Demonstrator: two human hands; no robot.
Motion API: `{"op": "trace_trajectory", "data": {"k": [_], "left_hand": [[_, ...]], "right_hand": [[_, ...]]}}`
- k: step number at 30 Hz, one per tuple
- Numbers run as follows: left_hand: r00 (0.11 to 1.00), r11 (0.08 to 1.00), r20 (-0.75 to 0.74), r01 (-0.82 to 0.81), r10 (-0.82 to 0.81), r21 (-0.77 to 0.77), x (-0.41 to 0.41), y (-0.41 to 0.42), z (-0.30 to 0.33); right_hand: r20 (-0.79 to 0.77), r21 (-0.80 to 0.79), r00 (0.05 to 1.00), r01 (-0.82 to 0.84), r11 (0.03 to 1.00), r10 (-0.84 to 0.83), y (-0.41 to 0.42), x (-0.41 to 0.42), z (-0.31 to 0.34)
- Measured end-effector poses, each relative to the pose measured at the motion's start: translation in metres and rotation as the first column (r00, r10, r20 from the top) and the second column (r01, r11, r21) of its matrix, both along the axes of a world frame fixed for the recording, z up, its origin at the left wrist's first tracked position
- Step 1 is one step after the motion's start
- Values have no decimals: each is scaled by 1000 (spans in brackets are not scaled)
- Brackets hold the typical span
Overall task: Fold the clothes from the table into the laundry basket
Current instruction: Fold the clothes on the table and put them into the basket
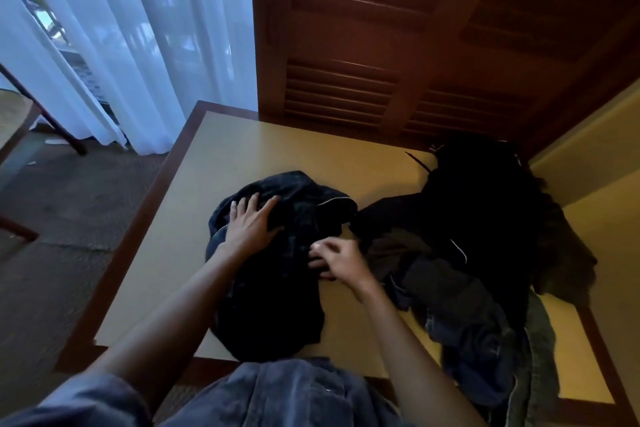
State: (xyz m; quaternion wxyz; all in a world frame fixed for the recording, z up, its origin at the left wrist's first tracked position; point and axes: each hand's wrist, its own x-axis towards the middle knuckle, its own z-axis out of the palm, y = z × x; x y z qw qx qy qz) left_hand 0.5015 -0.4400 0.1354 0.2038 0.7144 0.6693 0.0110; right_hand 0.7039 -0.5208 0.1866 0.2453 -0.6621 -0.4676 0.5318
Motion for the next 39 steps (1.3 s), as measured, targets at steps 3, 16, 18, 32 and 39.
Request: {"op": "trace_trajectory", "data": {"k": [3, 16, 18, 32, 39], "left_hand": [[1000, 996, -23, -4, 6, 84, 3, -4, -18], [988, 990, -71, -136, 134, -29, -20, 66, 17], [990, 990, 11, -139, 139, 6, -10, 62, 36], [782, 931, 612, 299, -114, -209, 107, -26, 12], [646, 996, 761, -92, 53, 8, 10, -33, 70]], "right_hand": [[233, 267, 946, 162, 950, -227, 14, 63, 13], [688, 177, 719, -33, 984, -100, -3, 72, -39], [575, 345, 789, 7, 938, -217, -2, 63, -31], [561, 102, 802, -311, 945, 204, -82, 53, -34], [400, 272, 910, 1, 962, -114, -95, 83, -29]]}}
